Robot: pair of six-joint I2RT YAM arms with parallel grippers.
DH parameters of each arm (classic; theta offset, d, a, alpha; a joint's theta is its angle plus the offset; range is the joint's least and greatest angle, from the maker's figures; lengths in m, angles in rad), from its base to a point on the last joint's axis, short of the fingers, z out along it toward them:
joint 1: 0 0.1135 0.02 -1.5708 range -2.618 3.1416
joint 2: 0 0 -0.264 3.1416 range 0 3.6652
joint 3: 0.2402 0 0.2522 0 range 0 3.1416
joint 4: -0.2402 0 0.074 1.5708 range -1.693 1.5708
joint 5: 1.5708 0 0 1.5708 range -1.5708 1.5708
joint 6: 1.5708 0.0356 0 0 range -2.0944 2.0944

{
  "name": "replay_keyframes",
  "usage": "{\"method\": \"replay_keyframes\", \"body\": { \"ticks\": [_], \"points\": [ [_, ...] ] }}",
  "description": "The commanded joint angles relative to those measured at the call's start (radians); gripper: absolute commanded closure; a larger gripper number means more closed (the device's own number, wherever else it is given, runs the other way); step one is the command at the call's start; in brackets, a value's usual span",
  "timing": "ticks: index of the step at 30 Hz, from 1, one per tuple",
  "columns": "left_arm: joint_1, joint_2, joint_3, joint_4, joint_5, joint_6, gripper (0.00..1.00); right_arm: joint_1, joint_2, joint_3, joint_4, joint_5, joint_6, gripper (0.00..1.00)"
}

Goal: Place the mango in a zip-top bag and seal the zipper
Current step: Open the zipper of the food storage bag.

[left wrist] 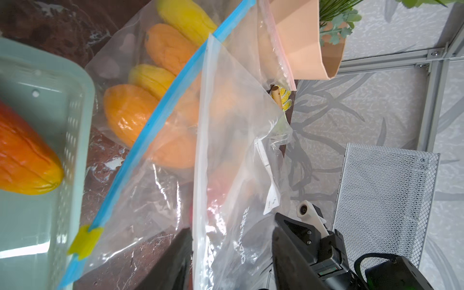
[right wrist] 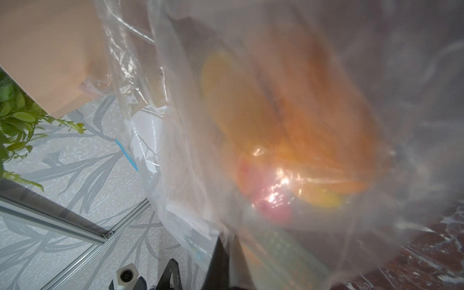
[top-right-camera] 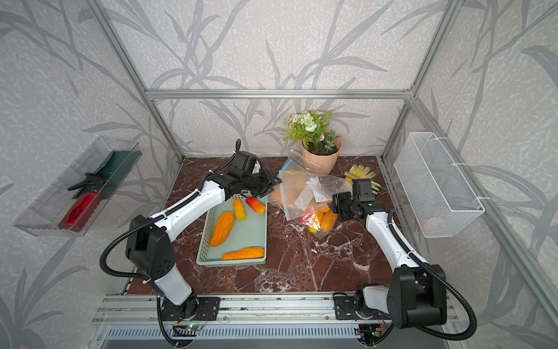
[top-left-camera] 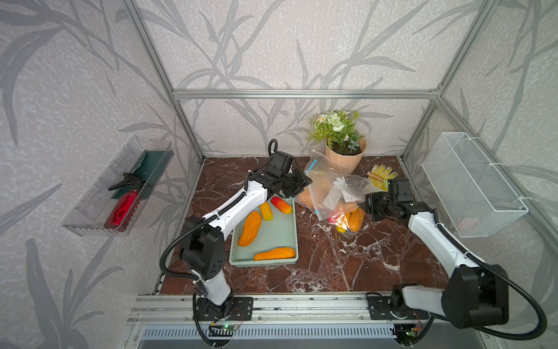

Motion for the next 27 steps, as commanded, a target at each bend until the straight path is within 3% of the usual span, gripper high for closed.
{"method": "replay_keyframes", "body": {
  "ticks": [1,6,11,27],
  "points": [
    [-0.003,0.059,0.059,-0.012,0.036,0.034,0.53,-0.006,0.007,0.040,-0.052,-0.046,-0.049,1.00],
    [0.000,0.121,0.154,-0.192,0.011,0.119,0.54,-0.012,0.018,0.053,-0.064,-0.052,-0.054,1.00],
    [0.003,0.151,0.163,-0.153,0.015,0.106,0.53,-0.014,0.031,0.067,-0.079,-0.060,-0.069,1.00],
    [0.002,0.167,0.176,-0.099,0.049,0.078,0.67,-0.020,0.048,0.084,-0.101,-0.066,-0.097,1.00]
  ]
}}
